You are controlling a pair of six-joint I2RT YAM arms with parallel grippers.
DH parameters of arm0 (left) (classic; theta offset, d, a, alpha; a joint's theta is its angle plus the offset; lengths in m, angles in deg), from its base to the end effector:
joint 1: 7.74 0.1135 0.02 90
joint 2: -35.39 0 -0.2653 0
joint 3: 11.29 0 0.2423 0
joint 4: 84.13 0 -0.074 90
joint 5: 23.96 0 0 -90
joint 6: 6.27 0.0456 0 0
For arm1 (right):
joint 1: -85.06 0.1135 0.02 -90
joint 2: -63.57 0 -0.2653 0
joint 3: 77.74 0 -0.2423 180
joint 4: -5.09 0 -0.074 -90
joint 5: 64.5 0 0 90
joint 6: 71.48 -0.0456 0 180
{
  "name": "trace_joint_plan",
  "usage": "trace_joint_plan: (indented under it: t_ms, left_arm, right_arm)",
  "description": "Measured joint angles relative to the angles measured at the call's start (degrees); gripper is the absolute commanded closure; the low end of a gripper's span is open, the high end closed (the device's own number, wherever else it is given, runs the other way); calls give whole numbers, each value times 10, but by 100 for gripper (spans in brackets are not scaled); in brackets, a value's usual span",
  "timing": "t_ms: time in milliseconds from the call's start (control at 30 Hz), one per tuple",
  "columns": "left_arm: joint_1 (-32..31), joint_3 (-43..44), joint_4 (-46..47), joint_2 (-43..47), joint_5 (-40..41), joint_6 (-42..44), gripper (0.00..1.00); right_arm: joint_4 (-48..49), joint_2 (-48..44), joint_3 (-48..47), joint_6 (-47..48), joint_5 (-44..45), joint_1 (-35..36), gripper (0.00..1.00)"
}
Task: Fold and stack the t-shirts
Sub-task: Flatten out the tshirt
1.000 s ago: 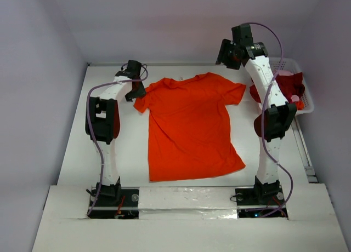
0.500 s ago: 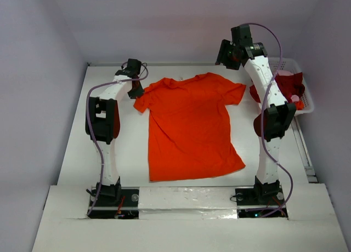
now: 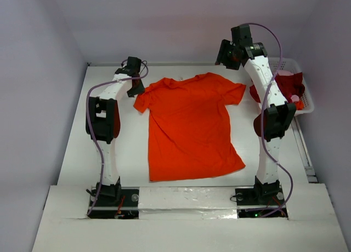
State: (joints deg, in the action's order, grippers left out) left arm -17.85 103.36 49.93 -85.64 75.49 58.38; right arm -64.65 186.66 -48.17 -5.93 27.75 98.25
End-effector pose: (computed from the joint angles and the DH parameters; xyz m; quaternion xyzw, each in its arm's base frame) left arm 0.4643 -0.0752 0.2197 -0.1514 0.9314 -0.0237 0.3303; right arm 0.4564 0.1051 0.3664 0.0976 0.9096 0.1132 0.3877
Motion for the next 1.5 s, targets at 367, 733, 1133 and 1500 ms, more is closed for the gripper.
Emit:
trace_joint_plan:
  t_ms: [367,733,1133,1500]
  left_arm:
    - [0,-2,4,0,2,4,43]
    - [0,-10,14,0,-1,9,61]
    - [0,-9,14,-7,-4,9,69]
    - [0,-9,17,-28,-6,9,94]
  right_arm:
    - [0,0,0,0,-4,3,38]
    - [0,0,0,0,-4,7,38]
    - [0,0,0,0,-4,7,38]
    - [1,0,-4,0,-4,7,38]
